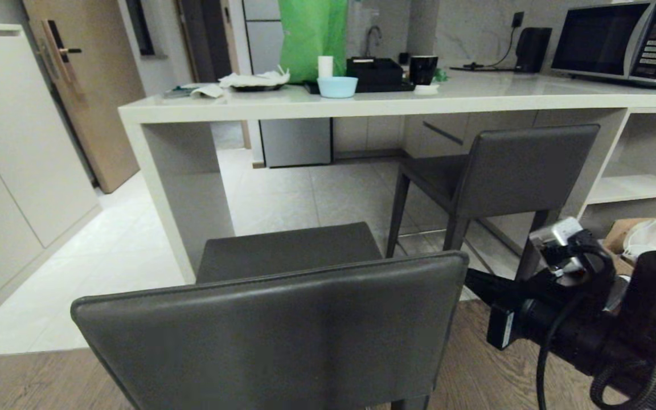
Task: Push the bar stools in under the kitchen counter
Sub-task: Push the gray chair back under the dining table
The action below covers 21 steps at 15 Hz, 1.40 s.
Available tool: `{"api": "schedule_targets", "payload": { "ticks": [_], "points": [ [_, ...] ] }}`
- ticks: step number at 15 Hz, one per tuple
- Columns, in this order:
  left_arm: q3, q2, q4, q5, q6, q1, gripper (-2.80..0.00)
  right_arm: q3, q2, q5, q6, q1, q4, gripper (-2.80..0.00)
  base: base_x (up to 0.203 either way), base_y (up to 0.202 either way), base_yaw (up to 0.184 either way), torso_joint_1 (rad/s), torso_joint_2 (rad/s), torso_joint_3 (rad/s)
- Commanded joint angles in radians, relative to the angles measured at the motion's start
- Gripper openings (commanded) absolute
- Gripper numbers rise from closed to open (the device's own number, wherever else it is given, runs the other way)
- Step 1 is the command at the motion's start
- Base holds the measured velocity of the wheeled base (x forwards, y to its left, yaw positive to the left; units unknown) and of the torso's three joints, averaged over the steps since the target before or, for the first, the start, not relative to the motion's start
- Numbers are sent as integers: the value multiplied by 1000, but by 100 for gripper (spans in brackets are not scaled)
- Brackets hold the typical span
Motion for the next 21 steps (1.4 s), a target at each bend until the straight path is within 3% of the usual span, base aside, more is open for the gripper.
{"api": "schedule_targets", "payload": {
  "ticks": [1,4,10,13,15,17,19,21],
  "points": [
    [1,38,3,-28,9,0,-280,-19,101,-3,-1,29,-40,-280,0,0,0,0,0,0],
    [-10,139,-21,-32,8,1,-280,-30,127,-8,0,28,-78,-280,0,0,0,0,0,0],
    [-58,360,-193,-22,7,-37,-280,-29,144,-8,0,29,-81,-280,0,0,0,0,0,0],
    [-64,393,-221,4,3,-54,-280,-36,166,-9,0,30,-101,-280,0,0,0,0,0,0],
    [-44,397,-264,56,-25,-54,-280,-40,178,-9,0,29,-106,-280,0,0,0,0,0,0],
    [-35,446,-381,94,-104,-54,-280,-43,184,-9,0,29,-112,-280,0,0,0,0,0,0],
    [0,504,-541,140,-127,-78,-280,-41,186,-9,0,29,-112,-280,0,0,0,0,0,0],
    [88,535,-692,152,-132,-150,-280,-40,187,-9,0,29,-112,-280,0,0,0,0,0,0]
  ]
}}
